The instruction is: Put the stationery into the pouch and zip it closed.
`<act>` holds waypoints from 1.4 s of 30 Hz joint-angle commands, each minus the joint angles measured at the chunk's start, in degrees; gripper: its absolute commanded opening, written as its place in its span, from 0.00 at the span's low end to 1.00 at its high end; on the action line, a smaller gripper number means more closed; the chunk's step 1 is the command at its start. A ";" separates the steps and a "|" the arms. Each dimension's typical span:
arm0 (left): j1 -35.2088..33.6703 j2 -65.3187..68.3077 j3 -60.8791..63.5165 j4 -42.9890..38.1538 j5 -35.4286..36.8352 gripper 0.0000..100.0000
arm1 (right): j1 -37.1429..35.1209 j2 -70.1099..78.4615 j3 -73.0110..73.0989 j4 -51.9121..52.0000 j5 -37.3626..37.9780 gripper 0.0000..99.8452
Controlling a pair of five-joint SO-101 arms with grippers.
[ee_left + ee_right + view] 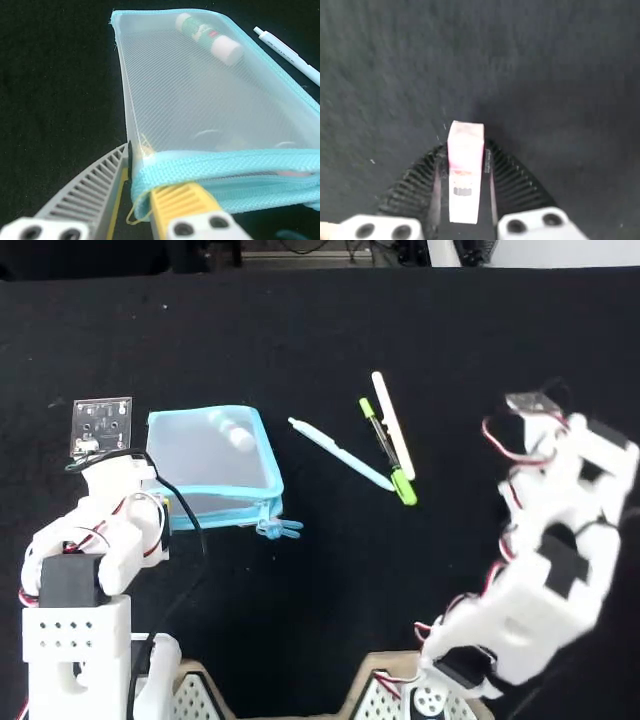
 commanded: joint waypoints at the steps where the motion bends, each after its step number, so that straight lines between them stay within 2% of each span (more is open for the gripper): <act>1: 0.48 -0.62 -3.38 0.09 -0.35 0.03 | 4.92 -12.26 13.14 -10.02 4.75 0.01; 3: 0.48 -0.62 -3.38 0.00 -0.35 0.03 | 5.27 -14.81 17.10 -12.22 5.45 0.03; 9: 0.48 -0.62 -3.38 0.09 -0.35 0.03 | 2.81 -15.60 18.33 -6.51 5.45 0.17; 14: 0.48 -0.62 -3.38 0.09 -0.35 0.03 | 0.09 -15.60 18.24 -6.51 5.19 0.14; 33: 0.40 -0.62 -3.38 0.18 -0.35 0.03 | 0.35 -8.92 16.75 -12.75 5.27 0.14; 37: 0.40 -0.62 -3.38 0.09 -0.35 0.03 | 0.44 -10.86 17.10 -12.57 5.19 0.01; 42: 0.40 -0.62 -3.38 0.09 -0.35 0.03 | 2.20 -16.57 17.10 -7.47 5.27 0.01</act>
